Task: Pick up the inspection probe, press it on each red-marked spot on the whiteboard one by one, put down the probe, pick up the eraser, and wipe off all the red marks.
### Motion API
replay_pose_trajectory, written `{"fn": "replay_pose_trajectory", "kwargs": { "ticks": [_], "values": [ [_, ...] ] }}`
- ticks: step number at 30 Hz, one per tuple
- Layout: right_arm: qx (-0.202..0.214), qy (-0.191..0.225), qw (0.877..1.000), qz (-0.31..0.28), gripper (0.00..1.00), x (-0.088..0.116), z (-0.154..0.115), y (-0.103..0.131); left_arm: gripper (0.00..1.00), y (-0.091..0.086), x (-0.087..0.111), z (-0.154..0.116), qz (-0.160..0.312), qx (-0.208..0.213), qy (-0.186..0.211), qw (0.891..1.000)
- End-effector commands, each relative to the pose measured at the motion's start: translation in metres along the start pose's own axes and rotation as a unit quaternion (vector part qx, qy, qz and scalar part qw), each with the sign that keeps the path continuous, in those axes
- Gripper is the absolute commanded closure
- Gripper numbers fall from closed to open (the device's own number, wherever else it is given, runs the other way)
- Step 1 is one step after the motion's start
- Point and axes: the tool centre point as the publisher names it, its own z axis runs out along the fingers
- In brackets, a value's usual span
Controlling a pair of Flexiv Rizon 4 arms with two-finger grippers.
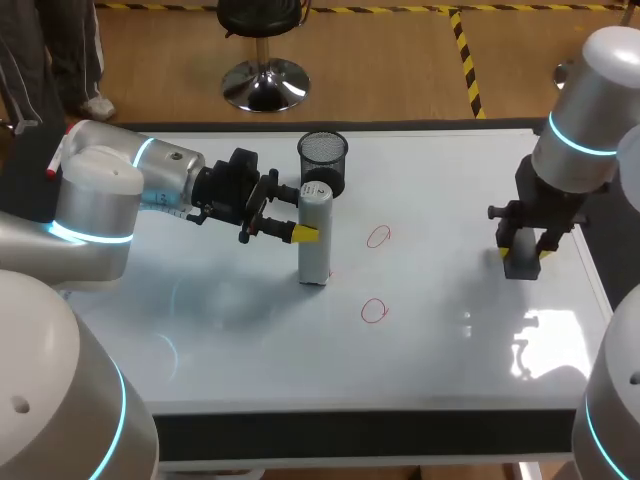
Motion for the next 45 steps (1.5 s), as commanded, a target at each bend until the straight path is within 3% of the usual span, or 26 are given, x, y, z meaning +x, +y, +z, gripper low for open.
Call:
{"fn": "replay_pose_trajectory", "kwargs": {
  "ticks": [1, 16, 34, 45],
  "values": [
    [0.000, 0.000, 1.000, -0.001, 1.00, -0.001, -0.001, 0.000, 1.00, 0.001, 0.002, 0.004, 0.003, 0.005, 0.002, 1.000],
    [0.000, 0.000, 1.000, -0.001, 1.00, -0.001, -0.001, 0.000, 1.00, -0.044, 0.015, 0.002, 0.035, 0.003, 0.013, 0.999],
    [0.000, 0.000, 1.000, -0.001, 1.00, -0.001, -0.001, 0.000, 1.00, -0.059, 0.016, -0.005, 0.048, 0.005, 0.018, 0.999],
    [0.000, 0.000, 1.000, -0.001, 1.00, -0.001, -0.001, 0.000, 1.00, -0.064, 0.017, -0.031, 0.045, -0.002, 0.015, 0.999]
  ]
}}
